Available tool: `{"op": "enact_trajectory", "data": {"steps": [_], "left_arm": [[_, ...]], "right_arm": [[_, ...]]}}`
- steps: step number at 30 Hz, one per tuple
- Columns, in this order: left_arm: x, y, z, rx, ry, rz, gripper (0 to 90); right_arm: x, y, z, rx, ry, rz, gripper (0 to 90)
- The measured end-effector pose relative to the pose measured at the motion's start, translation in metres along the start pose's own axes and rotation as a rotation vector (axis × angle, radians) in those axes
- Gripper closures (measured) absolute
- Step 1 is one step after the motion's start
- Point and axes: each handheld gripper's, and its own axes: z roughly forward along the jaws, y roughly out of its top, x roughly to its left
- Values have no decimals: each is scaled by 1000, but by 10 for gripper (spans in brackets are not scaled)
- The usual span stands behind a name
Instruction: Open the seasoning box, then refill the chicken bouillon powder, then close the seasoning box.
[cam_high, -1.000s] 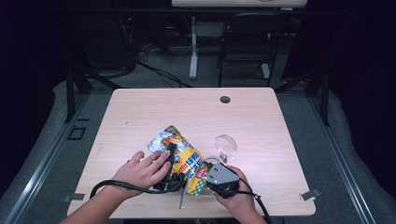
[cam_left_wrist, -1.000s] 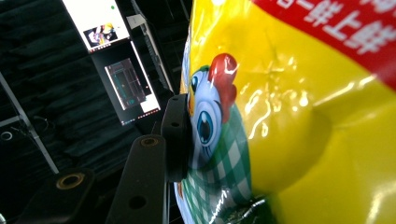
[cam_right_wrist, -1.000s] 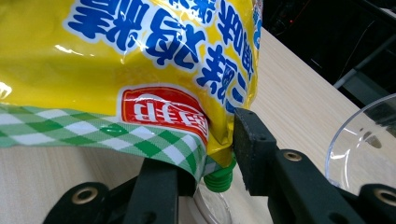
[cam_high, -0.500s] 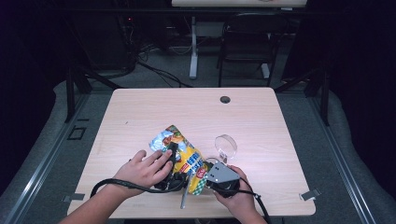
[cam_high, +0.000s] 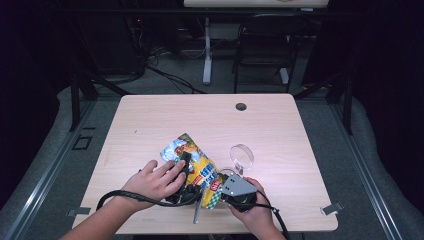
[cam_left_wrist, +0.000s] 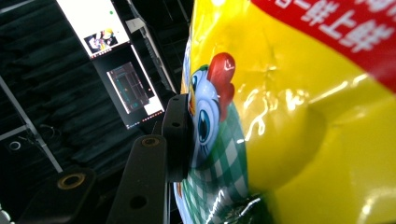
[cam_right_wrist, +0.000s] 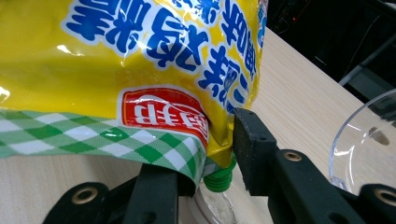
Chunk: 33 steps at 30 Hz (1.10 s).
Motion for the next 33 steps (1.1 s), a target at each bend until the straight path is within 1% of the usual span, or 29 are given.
{"op": "enact_trajectory", "data": {"steps": [1, 3, 6, 7, 9, 11, 12, 13, 17, 20, 21, 29, 30, 31, 32, 33], "left_arm": [[1, 0, 0, -2, 1, 6, 677], [1, 1, 0, -2, 1, 7, 677], [2, 1, 0, -2, 1, 6, 677], [3, 1, 0, -2, -11, 10, 678], [3, 1, 0, -2, -13, 11, 677], [3, 1, 0, -2, -6, 14, 677], [3, 1, 0, -2, -9, 5, 678], [3, 1, -1, 1, -10, 4, 678], [4, 1, -1, 1, -4, 17, 678], [5, 1, -1, 0, -5, 17, 678], [6, 2, -1, -2, -1, 29, 678], [6, 2, 0, -2, 0, 33, 678], [7, 1, 0, -3, -4, 35, 678], [6, 1, 0, -3, -16, 18, 678], [6, 1, 0, -3, -16, 18, 678], [8, 2, -1, -1, -2, 45, 678]], "right_arm": [[0, 0, 0, 1, -1, 1, 705], [0, 0, -1, 3, -1, -2, 706], [-1, 0, -1, 0, -2, 7, 706], [-1, 0, -1, -2, -2, 6, 705], [-1, 0, -1, -2, -2, 5, 705], [-1, 0, -1, -3, 1, 8, 706], [-1, 0, -1, -2, 0, 8, 705], [-1, 0, -1, -3, -2, 8, 705], [-1, 0, -1, -2, 0, 6, 706], [-1, 0, -2, -2, -3, 7, 705], [-2, 0, -1, 2, 0, 7, 706], [-2, 0, -1, 0, 1, 13, 706], [-2, 0, -1, -1, 2, 13, 705], [-2, 0, -1, -5, 3, 15, 705], [-2, 0, -1, -5, 3, 15, 705], [-2, 0, -1, -5, 2, 18, 704]]}}
